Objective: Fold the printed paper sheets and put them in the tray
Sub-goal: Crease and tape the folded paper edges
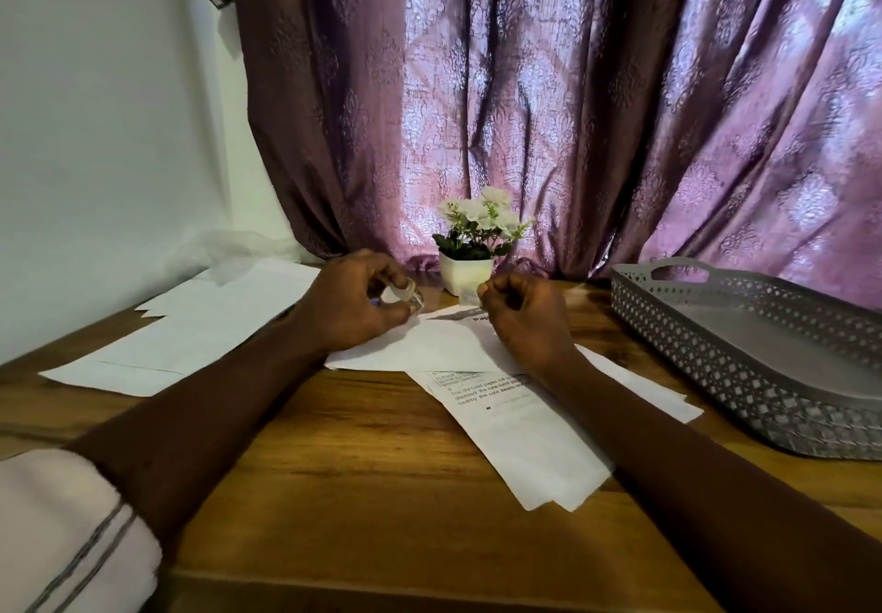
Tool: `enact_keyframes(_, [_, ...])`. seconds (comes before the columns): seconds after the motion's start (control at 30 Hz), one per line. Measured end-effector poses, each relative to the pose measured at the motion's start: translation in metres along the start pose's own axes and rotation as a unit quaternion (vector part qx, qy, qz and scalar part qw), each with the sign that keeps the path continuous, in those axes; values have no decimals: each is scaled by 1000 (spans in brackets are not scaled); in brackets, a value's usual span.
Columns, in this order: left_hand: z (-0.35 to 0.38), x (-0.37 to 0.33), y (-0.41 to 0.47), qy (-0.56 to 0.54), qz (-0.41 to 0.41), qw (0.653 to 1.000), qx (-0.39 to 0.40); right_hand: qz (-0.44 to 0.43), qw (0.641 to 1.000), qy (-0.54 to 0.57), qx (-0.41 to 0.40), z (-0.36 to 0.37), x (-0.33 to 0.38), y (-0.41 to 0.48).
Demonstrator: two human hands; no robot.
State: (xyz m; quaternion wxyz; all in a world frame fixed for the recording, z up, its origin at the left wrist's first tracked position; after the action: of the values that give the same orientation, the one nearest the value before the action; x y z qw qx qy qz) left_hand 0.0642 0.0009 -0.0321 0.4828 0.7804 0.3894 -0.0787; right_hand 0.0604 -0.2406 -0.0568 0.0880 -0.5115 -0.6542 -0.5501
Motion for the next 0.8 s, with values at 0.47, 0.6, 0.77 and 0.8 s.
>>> enact_keyframes(0.47, [16,87,77,165,-235,956,54,-2,995,-66,76,21,-11,4])
enact_keyframes(0.6, [23,94,71,221,-210,952,11,-7,994,-66,89,23,-10,3])
enact_keyframes(0.77, [10,104,62,227,-242,944,0,-11,993,-79,89,24,-8,2])
enact_keyframes(0.8, [10,107,61,208,-251,945,20,-11,992,-83,90,24,-7,2])
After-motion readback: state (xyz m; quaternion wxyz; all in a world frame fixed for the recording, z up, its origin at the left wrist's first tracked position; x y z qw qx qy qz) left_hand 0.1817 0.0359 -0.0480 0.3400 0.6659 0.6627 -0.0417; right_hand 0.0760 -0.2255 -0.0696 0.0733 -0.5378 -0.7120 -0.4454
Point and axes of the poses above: each hand's wrist, its own y-axis towards the middle knuckle, its own z-axis out of the palm, x = y × z, the point moved 4 cm from there along y, towards the middle knuckle, and after that the axes turned 7 degrees about -y, right-handed, at the moved point
